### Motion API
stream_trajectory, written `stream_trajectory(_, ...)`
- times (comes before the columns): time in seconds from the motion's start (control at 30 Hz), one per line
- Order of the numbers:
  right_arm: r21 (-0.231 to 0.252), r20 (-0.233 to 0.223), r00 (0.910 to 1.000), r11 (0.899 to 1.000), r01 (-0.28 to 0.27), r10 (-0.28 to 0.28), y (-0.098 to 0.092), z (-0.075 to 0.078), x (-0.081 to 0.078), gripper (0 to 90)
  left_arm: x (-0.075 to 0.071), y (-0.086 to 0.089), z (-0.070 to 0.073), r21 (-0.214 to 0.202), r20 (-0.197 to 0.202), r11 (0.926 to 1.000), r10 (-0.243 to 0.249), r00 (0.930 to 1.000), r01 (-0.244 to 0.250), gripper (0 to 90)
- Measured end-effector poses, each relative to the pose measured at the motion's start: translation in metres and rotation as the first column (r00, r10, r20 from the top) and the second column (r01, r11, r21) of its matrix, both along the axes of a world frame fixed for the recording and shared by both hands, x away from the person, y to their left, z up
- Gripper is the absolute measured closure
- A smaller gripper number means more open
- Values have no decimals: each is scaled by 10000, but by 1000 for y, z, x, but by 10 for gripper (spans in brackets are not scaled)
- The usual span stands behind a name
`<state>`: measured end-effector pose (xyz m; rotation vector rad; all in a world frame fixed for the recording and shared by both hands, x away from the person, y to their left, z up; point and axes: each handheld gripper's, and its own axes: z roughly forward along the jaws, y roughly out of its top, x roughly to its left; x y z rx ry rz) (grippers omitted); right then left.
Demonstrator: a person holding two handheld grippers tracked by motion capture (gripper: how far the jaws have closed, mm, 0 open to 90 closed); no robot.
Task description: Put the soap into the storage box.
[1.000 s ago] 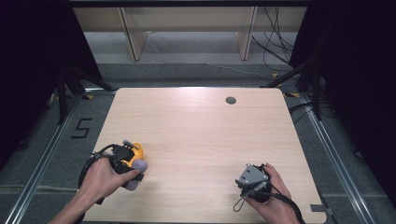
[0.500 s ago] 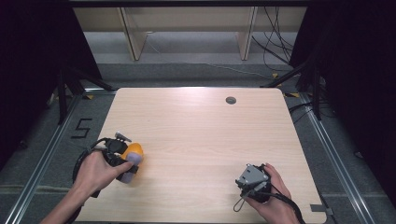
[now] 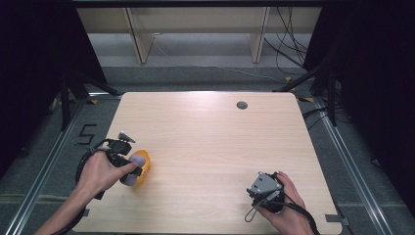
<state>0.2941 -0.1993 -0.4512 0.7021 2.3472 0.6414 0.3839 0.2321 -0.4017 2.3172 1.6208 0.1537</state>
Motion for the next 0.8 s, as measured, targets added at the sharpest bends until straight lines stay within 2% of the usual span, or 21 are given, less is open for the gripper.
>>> stream_trajectory(0.17, 2, -3, 10000, 10000, 1, -1, 0, 0, 0, 359, 6, 3, 0, -12, 32, 9998, 205, 9998, -205, 493)
stream_trajectory(0.8, -34, 73, 10000, 10000, -38, 39, 0, 0, 0, 358, 23, 8, -6, 113, -52, 9986, 510, 9987, -510, 493)
